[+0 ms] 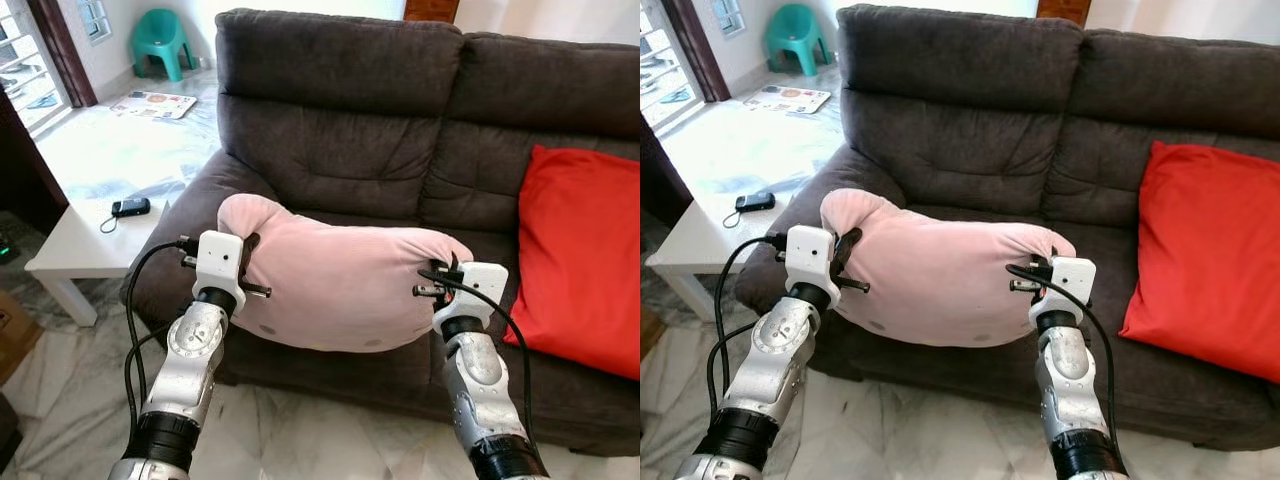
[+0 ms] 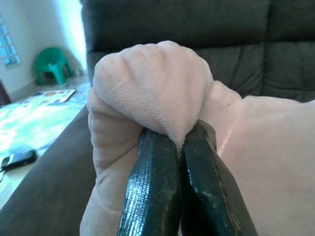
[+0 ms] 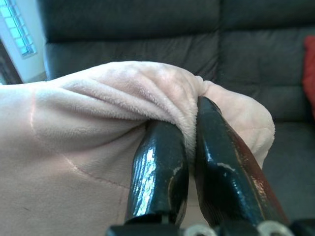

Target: Move the pillow to the sofa from floor

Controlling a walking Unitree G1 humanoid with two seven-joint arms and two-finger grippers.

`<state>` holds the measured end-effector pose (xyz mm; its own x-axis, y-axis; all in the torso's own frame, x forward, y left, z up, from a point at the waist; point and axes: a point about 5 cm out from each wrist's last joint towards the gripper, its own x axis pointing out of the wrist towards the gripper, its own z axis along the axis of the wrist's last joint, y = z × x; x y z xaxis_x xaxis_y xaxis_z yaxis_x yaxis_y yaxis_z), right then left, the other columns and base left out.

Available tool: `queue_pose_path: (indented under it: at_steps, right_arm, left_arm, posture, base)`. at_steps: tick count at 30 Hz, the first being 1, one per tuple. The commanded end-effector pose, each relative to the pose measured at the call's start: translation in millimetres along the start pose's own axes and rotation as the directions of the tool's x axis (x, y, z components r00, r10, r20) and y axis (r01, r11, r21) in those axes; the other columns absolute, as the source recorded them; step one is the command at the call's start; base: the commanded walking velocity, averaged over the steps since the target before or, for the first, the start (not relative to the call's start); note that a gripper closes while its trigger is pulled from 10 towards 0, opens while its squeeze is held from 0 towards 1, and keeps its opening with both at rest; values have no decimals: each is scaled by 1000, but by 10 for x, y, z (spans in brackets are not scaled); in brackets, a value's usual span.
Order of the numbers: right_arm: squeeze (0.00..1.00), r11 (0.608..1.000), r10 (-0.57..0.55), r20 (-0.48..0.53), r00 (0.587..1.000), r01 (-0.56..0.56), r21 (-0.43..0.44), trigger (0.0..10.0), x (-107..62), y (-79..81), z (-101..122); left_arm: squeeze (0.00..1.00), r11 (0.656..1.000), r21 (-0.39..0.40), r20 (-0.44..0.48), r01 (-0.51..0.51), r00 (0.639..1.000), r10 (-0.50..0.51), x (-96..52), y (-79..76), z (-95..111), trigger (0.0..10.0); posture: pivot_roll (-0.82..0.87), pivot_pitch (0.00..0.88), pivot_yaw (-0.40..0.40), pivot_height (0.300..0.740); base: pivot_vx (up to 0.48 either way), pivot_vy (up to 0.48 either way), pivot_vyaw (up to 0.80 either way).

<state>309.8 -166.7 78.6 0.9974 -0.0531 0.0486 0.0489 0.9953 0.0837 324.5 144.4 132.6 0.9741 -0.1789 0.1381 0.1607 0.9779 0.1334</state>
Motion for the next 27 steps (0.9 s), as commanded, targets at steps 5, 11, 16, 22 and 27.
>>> queue_pose_path:
  at_steps: [5,11,16,22,27]
  right_arm:
    - [0,1000,-20,55,998,19,15,10000,1,-19,85]
    - [0,1000,-13,55,998,12,15,10000,51,-29,124]
    - [0,1000,-3,49,999,3,1,10000,56,-18,125]
    - [0,1000,12,61,998,-11,-11,10000,40,21,131]
    - [0,1000,11,51,999,-11,2,10000,49,17,123]
  left_arm:
    - [0,1000,6,71,-24,997,23,33,88,140,10000]
    - [0,1000,2,85,-25,996,25,56,76,190,10000]
    - [0,999,6,87,-37,996,36,54,99,198,10000]
    - [0,999,8,94,-50,994,49,63,112,219,10000]
    - [0,999,3,95,-51,994,51,65,96,223,10000]
  posture:
    - [116,0,-37,740]
    - [125,0,-40,740]
    - [128,0,-47,740]
    - [134,0,-53,740]
    - [130,0,-57,740]
  base:
    - [0,0,675]
    - [0,0,96]
    - [0,0,0]
    - [0,0,468]
    - [0,0,276]
